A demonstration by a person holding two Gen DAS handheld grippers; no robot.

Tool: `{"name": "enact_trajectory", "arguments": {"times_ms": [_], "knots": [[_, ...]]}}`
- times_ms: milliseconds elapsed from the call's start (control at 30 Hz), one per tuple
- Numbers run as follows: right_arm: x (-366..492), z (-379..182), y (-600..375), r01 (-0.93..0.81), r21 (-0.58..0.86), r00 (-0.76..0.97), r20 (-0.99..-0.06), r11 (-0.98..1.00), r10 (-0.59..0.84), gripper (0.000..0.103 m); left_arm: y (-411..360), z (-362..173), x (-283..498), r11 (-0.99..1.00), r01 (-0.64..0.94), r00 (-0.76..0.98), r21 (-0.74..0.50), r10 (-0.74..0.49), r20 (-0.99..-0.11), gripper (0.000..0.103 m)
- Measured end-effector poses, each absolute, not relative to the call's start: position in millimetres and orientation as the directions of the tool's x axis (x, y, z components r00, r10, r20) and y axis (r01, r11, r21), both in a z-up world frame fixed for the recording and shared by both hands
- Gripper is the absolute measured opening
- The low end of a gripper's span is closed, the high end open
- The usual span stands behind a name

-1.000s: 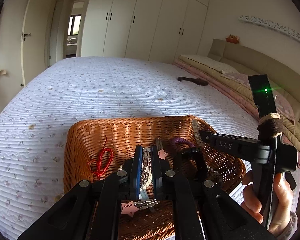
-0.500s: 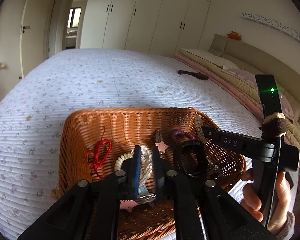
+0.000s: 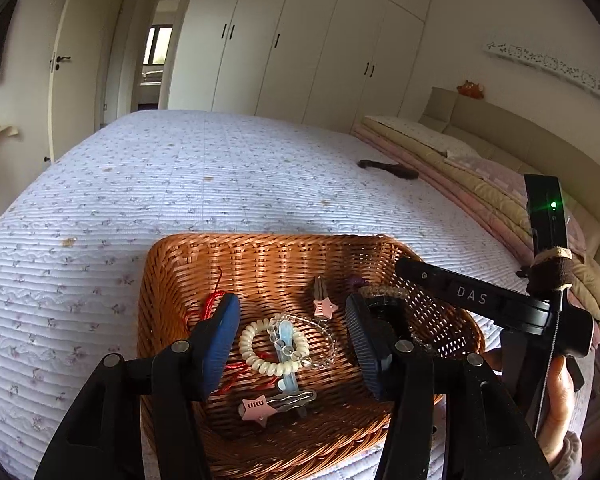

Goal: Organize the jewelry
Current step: 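Move both open tools back over the small gold earring on the quilt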

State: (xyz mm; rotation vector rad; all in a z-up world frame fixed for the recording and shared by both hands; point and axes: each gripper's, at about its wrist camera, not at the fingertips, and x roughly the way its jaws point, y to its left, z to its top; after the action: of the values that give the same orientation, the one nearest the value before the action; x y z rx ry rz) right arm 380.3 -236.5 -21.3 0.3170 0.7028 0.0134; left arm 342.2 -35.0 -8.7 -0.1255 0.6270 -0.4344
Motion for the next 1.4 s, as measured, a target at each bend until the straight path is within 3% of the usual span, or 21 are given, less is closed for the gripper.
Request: {"name": "enact_trajectory", "arguments": {"times_ms": [167, 267, 333, 767, 1000, 1133, 1400], "knots": [[375, -15, -234, 0.079, 0.280, 0.785, -0.609, 0.957, 0.113, 0.056, -37, -8, 340, 0.901, 0.362, 0.723, -0.239, -0.433, -0.538, 0.059], [374, -15, -232, 0.067, 0.283, 0.789, -0.602, 0.957, 0.123, 0.074, -37, -7, 337, 0.901, 0.364, 0.731, -0.236, -0.433, -0.527, 0.074], [371, -13, -231, 0.057, 0.284, 0.801, -0.585, 0.957, 0.126, 0.080, -36, -5, 335, 0.905, 0.359, 0.743, -0.228, -0.425, -0.517, 0.076], [355, -1, -227, 0.071, 0.224, 0.831, -0.553, 0.972, 0.067, 0.081, -32, -2, 327, 0.907, 0.348, 0.753, -0.237, -0.421, -0.507, 0.076], [307, 29, -229, 0.011, 0.260, 0.849, -0.513, 0.966, 0.129, 0.081, -28, 26, 279, 0.886, 0.404, 0.757, -0.227, -0.463, -0.460, 0.076], [266, 37, -226, -0.022, 0.190, 0.848, -0.517, 0.981, 0.120, 0.081, -14, 41, 243, 0.877, 0.407, 0.763, -0.254, -0.479, -0.434, 0.076], [209, 11, -219, -0.075, 0.136, 0.822, -0.552, 0.988, 0.138, 0.081, -8, 17, 184, 0.883, 0.412, 0.735, -0.225, -0.468, -0.491, 0.076]]}}
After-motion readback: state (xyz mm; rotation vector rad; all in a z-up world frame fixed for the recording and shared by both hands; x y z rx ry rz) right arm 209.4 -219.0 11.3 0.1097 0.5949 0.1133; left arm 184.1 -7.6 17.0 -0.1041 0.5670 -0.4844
